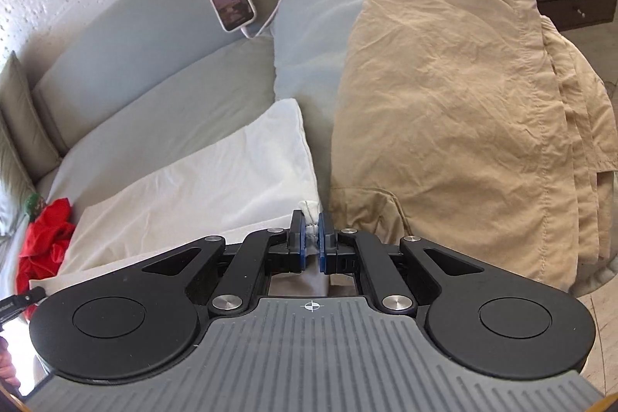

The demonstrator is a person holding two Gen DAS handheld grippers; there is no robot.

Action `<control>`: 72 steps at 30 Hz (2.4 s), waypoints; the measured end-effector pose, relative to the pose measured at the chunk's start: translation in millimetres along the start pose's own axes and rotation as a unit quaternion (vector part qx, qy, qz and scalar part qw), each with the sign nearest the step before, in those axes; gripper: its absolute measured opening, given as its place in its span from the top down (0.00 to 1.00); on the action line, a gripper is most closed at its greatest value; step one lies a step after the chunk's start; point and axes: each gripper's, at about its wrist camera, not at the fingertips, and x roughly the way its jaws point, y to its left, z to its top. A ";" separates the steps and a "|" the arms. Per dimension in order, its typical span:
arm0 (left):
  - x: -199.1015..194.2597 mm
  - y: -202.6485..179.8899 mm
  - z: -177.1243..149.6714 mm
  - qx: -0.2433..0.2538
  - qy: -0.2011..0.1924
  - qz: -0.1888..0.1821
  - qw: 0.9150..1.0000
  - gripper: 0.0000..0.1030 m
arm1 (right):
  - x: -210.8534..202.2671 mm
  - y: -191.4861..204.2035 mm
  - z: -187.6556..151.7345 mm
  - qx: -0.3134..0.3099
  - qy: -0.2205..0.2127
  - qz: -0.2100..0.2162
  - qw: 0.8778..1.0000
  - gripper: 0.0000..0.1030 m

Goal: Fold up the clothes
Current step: 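Lay the held collar edge over the shirt body and open both grippers, then move both tools along the folded white shirt to its edge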

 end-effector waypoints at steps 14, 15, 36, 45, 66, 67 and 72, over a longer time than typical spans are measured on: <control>2.7 -102.9 -1.7 0.122 -0.045 -0.044 0.990 0.68 | 4.5 76.2 -11.7 -0.100 0.041 0.042 0.993 0.69; 17.7 -113.4 -1.9 0.133 -0.033 -0.044 0.990 0.70 | 22.3 83.2 -12.7 -0.098 0.060 0.039 0.993 0.85; 42.7 -123.5 -28.3 0.150 0.037 -0.041 0.987 0.65 | 54.3 71.3 -27.5 -0.052 0.103 0.014 0.993 0.75; -8.2 -106.9 -78.6 0.169 0.089 -0.092 0.977 0.65 | 24.9 49.3 -87.9 -0.070 0.202 0.047 0.976 0.72; 55.6 -107.4 21.4 0.048 -0.042 -0.006 0.998 0.52 | 46.4 77.7 21.9 -0.049 -0.058 0.016 0.997 0.81; 64.0 -103.6 28.7 0.037 -0.050 0.003 0.998 0.54 | 57.8 79.0 25.9 -0.050 -0.058 0.015 0.997 0.81; 117.1 -67.0 65.4 -0.034 -0.024 0.008 0.999 0.69 | 117.2 88.4 39.3 -0.047 -0.044 0.014 0.998 0.81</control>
